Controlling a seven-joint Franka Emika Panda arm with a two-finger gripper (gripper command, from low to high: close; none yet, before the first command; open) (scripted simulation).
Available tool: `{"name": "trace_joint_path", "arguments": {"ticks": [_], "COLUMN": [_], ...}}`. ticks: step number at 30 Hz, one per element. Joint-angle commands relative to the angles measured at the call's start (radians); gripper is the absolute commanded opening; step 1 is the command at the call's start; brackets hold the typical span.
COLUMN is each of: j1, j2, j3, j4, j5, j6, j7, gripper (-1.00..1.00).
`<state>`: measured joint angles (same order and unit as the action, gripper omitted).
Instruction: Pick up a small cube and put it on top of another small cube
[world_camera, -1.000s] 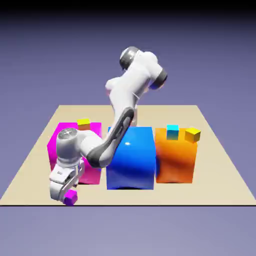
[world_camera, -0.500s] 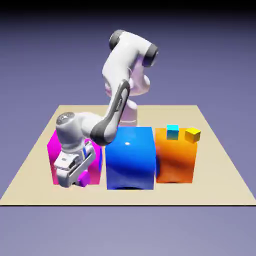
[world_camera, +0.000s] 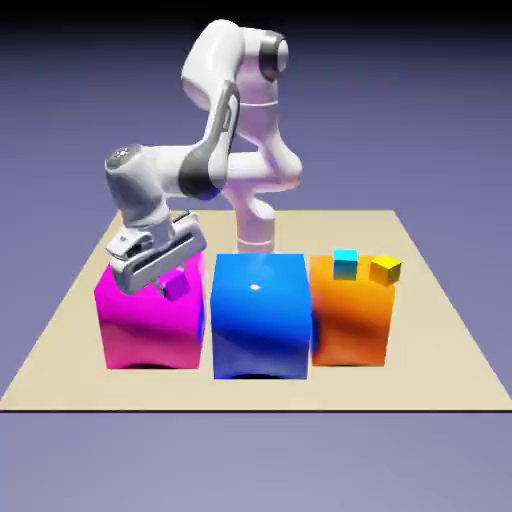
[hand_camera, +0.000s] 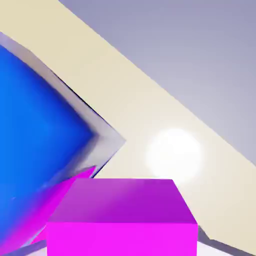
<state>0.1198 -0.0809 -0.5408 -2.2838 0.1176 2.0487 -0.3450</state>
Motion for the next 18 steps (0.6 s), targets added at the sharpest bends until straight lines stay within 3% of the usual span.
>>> {"name": "trace_joint_path", "arguments": {"ticks": [1, 15, 18], "j1": [-0.009, -0.166, -0.171], "j2": [-0.034, -0.508, -0.483], "j3": [0.007, 0.114, 0.093], "j4": [-0.014, -0.202, -0.264], "j5": [-0.029, -0.414, -0.429], "j6": [-0.013, -0.206, -0.119], "j7": [0.044, 0.646, 0.648], "gripper": [-1.00, -1.00, -1.00]}}
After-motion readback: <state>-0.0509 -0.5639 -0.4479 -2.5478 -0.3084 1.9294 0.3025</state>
